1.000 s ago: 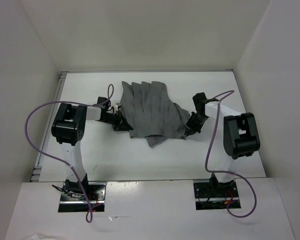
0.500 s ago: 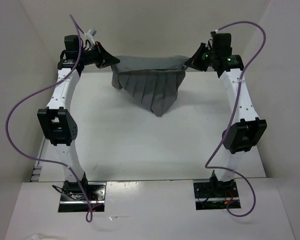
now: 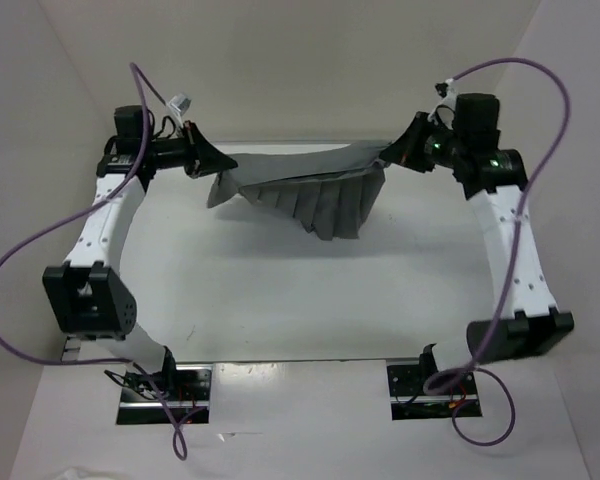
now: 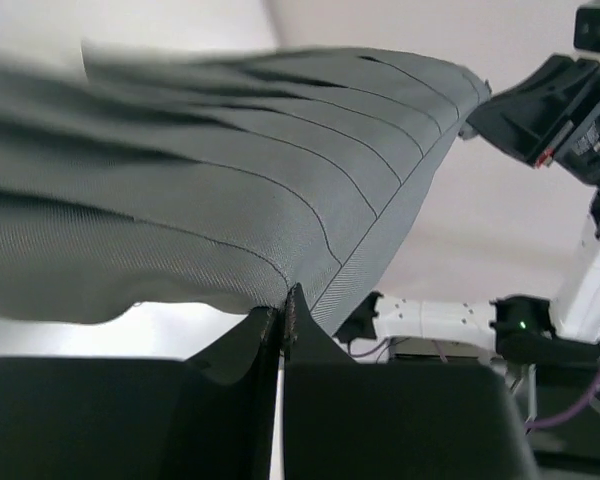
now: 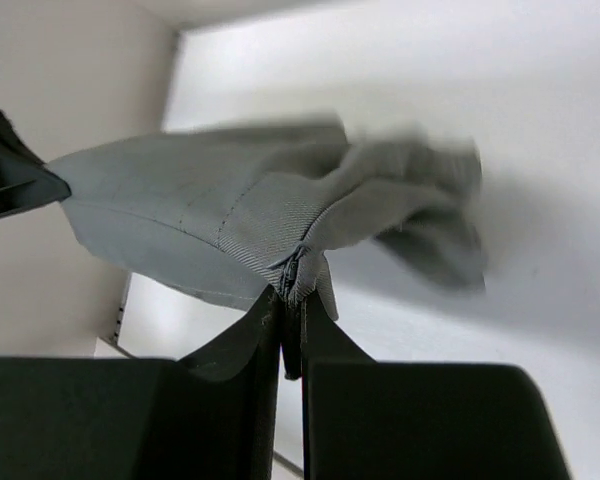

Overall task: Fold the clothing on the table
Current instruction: Flatten the skirt out

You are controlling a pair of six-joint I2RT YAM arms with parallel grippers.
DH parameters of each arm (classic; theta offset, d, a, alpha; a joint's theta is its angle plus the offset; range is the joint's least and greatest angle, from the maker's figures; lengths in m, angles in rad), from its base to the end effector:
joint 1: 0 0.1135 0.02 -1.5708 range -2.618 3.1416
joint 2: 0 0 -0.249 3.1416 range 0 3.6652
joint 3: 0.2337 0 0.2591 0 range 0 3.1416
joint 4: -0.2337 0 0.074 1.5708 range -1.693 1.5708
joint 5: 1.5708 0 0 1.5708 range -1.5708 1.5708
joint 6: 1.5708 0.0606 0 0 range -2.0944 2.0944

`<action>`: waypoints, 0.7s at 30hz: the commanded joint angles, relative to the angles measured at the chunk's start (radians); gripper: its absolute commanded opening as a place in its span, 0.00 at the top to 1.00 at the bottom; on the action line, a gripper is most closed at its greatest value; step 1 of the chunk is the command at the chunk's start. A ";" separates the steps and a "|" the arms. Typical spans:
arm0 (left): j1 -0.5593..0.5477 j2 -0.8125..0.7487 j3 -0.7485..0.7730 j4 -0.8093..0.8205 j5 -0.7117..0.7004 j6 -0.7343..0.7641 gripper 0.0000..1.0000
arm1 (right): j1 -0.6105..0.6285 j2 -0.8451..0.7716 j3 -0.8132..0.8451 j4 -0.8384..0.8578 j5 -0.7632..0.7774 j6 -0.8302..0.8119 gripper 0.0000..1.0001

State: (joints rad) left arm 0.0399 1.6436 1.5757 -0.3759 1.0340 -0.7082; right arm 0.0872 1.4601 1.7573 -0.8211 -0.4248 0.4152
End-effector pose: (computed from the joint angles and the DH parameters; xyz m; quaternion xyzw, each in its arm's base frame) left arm 0.3902 -0.0365 0.3595 -0.0228 0.7806 -0.5470 0.3016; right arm 0.3244 0.0534 0.4275 0.0343 0.8525 0.2983 0.4279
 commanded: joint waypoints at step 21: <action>0.055 0.212 -0.104 0.181 -0.017 -0.059 1.00 | -0.047 0.130 -0.207 0.315 -0.114 0.086 1.00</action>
State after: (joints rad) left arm 0.0719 1.8141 1.3548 -0.2222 1.0321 -0.7464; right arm 0.0780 1.5352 1.4635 -0.5861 -0.5396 0.5098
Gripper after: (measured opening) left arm 0.009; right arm 0.105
